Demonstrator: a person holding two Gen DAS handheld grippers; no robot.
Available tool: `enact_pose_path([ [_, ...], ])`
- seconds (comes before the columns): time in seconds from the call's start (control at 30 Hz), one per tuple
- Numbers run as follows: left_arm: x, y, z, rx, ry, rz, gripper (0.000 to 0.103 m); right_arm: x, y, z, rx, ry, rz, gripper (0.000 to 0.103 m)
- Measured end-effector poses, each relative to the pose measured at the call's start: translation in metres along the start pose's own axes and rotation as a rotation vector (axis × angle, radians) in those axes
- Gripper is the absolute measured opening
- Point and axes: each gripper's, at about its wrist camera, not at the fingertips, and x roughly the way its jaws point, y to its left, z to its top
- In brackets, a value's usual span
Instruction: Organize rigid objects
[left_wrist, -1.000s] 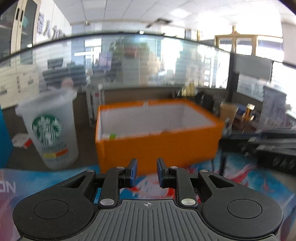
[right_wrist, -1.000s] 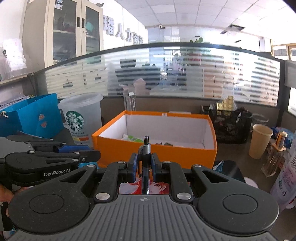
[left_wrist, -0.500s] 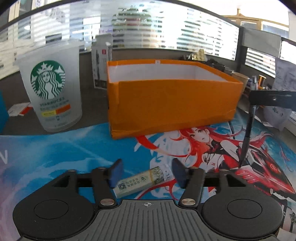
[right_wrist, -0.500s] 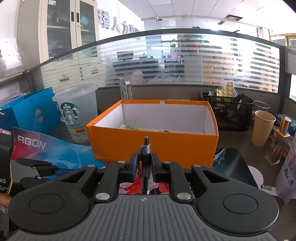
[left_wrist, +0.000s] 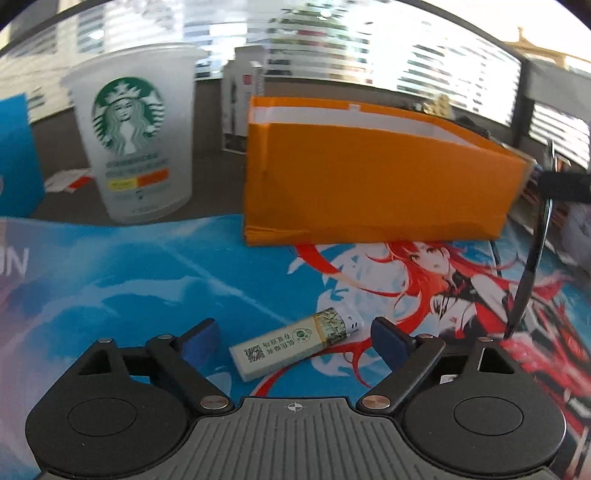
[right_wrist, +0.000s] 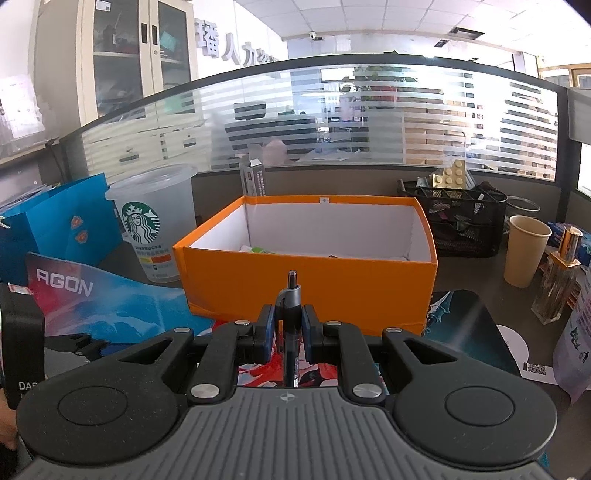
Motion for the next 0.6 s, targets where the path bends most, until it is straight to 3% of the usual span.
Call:
enact_pose_path([
  [0.13, -0.004, -0.005, 0.004, -0.016, -0.006, 0.069, 0.099, 0.0, -0.004, -0.001, 0.007, -0.002, 0.015, 0.014],
  [0.33, 0.011, -0.017, 0.009, -0.062, 0.082, 0.131, 0.102, -0.003, -0.009, -0.003, 0.019, -0.011, 0.04, 0.014],
  [0.43, 0.019, -0.026, 0.007, -0.053, 0.069, 0.185, 0.103, -0.006, -0.01, -0.003, 0.02, -0.015, 0.05, 0.014],
  [0.6, 0.02, -0.026, 0.003, -0.054, 0.019, 0.169, 0.102, -0.008, -0.015, -0.003, 0.032, -0.02, 0.052, 0.014],
])
